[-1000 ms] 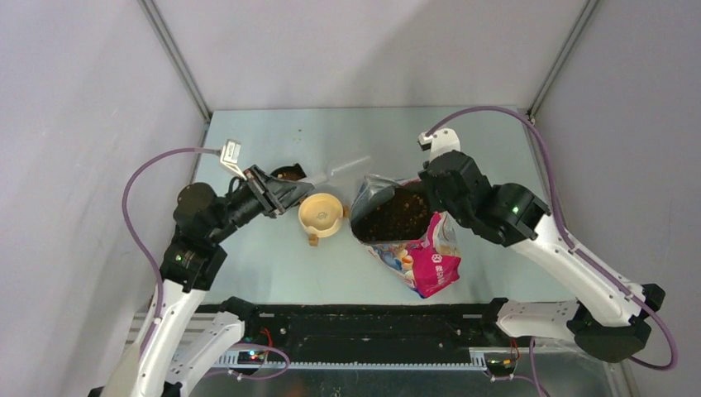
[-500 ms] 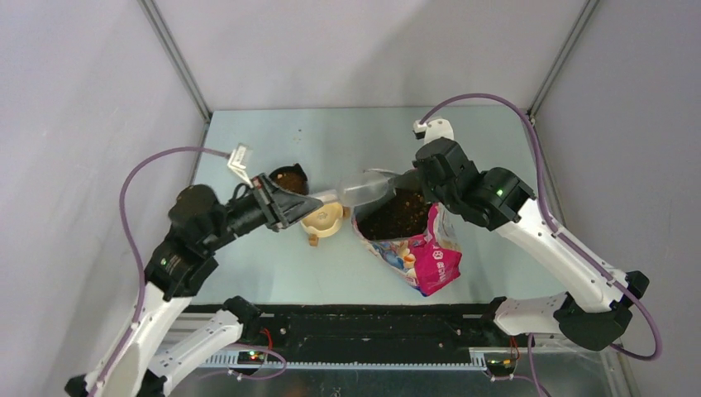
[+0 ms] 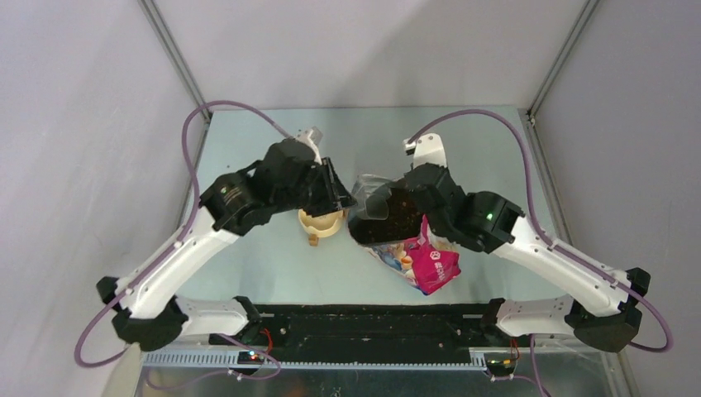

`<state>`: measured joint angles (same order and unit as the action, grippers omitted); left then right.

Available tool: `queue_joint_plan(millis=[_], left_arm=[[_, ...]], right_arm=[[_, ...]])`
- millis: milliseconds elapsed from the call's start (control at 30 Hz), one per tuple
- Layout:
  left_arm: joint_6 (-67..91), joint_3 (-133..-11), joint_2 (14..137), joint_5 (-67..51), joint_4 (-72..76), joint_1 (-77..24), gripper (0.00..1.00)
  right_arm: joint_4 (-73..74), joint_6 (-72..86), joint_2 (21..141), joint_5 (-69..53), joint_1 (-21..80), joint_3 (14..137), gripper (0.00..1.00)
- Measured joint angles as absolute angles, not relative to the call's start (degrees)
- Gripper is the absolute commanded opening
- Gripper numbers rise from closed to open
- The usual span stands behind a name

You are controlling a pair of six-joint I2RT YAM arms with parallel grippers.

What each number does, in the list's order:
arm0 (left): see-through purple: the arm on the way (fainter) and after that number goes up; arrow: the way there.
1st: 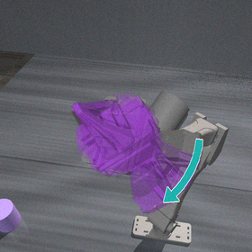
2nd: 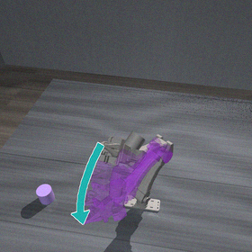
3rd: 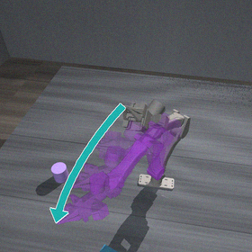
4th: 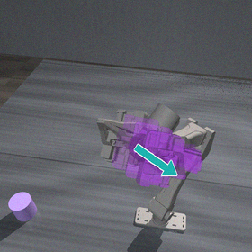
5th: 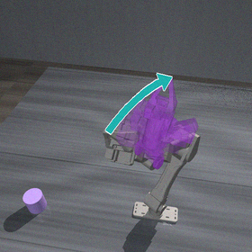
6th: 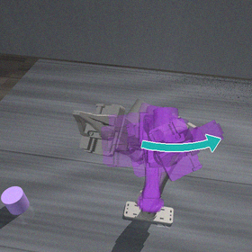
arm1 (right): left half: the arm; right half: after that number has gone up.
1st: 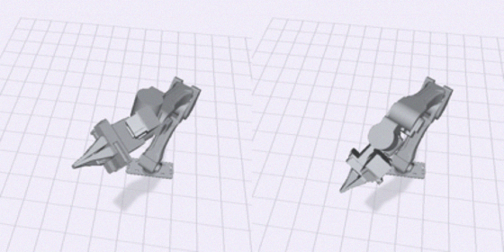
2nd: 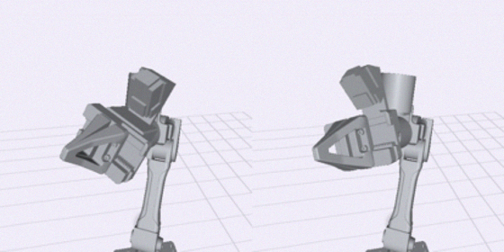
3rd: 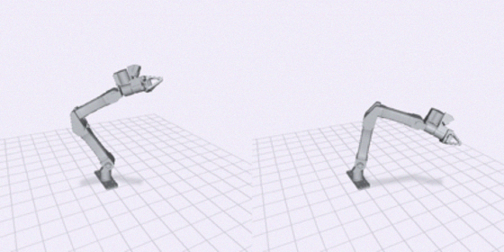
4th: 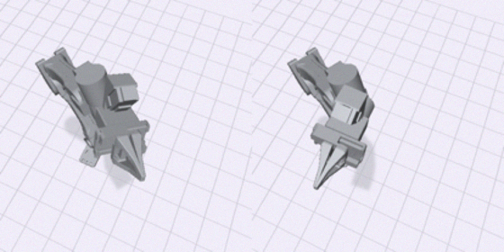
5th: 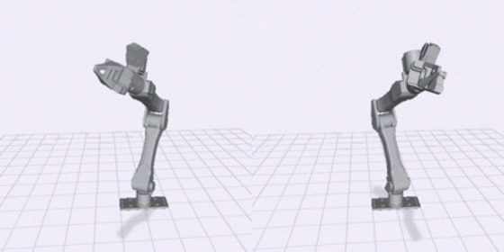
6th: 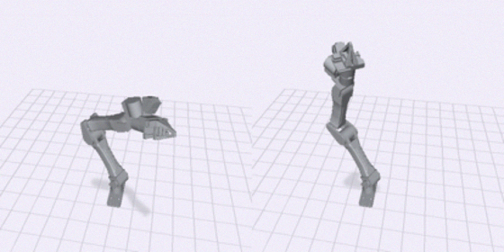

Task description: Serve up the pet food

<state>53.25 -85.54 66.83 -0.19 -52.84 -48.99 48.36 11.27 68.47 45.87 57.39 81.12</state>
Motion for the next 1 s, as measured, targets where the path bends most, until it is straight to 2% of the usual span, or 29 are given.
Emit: queue_joint_plan(millis=[333,567,1000], left_arm=[[59.66,-110.19,85.17,18.28,-80.51,-51.46,0.0],[56.88,-110.37,89.58,21.34,-83.29,-49.78,0.0],[47.03,-95.15,85.43,12.99,-66.0,-49.95,0.0]], right_arm=[[29.23,-2.13,71.83,60.95,66.5,75.75,0.0],[27.66,0.51,72.64,62.19,66.76,75.64,0.0],[33.5,12.56,70.04,59.37,61.41,75.48,0.0]])
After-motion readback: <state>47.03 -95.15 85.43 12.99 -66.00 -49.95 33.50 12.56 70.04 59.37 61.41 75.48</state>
